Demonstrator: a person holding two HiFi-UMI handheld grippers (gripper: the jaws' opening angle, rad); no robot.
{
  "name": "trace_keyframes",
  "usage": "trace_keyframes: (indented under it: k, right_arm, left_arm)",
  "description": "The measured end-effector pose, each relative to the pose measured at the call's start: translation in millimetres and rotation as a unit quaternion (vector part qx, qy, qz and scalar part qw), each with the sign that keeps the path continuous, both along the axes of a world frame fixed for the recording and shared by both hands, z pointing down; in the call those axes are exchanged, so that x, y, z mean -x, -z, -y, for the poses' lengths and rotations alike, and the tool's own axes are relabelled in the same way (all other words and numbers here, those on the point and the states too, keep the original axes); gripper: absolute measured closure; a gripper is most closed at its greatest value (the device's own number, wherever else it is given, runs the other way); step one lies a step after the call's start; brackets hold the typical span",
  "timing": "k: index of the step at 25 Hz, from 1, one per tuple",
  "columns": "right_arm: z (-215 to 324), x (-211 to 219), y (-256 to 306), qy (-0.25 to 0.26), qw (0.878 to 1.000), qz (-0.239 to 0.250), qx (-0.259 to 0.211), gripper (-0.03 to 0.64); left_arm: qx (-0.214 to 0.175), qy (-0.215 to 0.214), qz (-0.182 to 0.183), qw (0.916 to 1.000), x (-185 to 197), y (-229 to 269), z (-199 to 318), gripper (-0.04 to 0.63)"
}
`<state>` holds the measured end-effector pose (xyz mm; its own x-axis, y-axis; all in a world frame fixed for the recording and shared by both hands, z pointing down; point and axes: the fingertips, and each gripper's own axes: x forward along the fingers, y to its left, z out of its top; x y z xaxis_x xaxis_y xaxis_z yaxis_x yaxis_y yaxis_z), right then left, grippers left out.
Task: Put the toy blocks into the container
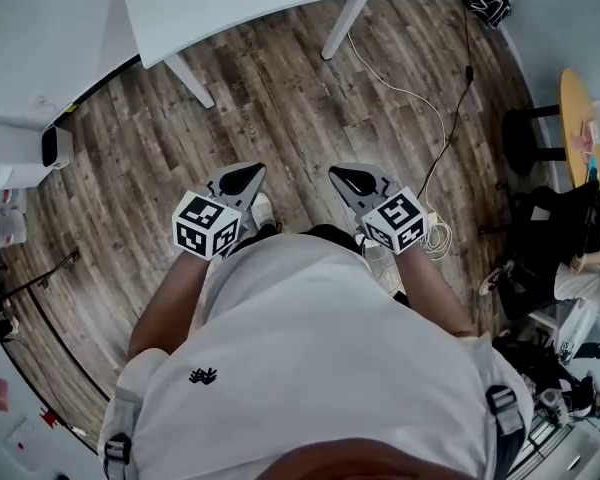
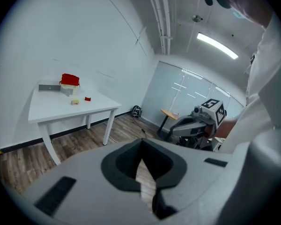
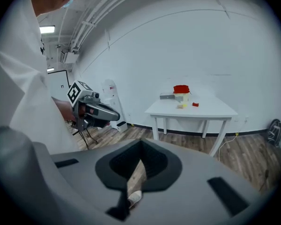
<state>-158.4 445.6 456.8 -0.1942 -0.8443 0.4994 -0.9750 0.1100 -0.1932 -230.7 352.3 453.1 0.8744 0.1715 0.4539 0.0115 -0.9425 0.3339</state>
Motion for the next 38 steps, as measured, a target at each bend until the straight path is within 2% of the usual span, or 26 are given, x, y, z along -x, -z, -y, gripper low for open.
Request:
trace_keyframes:
  k: [6, 13, 28, 33, 38]
  right_arm:
    - [33.5, -5.7, -2.8, -0.012, 1.0, 0.009, -0.005, 0.611]
    - [61.7, -42.9, -14.4, 0.009, 1.0, 0.026, -0.001, 0.609]
    - [165.0, -204.0, -10.1, 0.114, 0.992, 0.041, -0.032, 0.606]
    - [189.7, -227.5, -21.3, 0.151, 0.987, 0.046, -0.03, 0.595]
    - [221.6, -240.9, -29.1, 0.17, 0.984, 0.042, -0.02, 0.592]
  left_arm:
    - [0.015, 0.001, 0.007, 0.9999, -4.7, -16.4, 35.4, 0.589]
    - [0.011, 0.005, 0.016, 0.9998, -45.7, -24.6, 57.7, 0.589]
    - [-0.013, 0.107, 0.027, 0.9938, -183.8, -5.3, 127.1, 0.589]
    - [-0.023, 0.137, 0.03, 0.9898, -204.7, -4.7, 142.6, 0.588]
    - [-0.023, 0.162, 0.023, 0.9863, -210.3, -0.3, 171.9, 0.588]
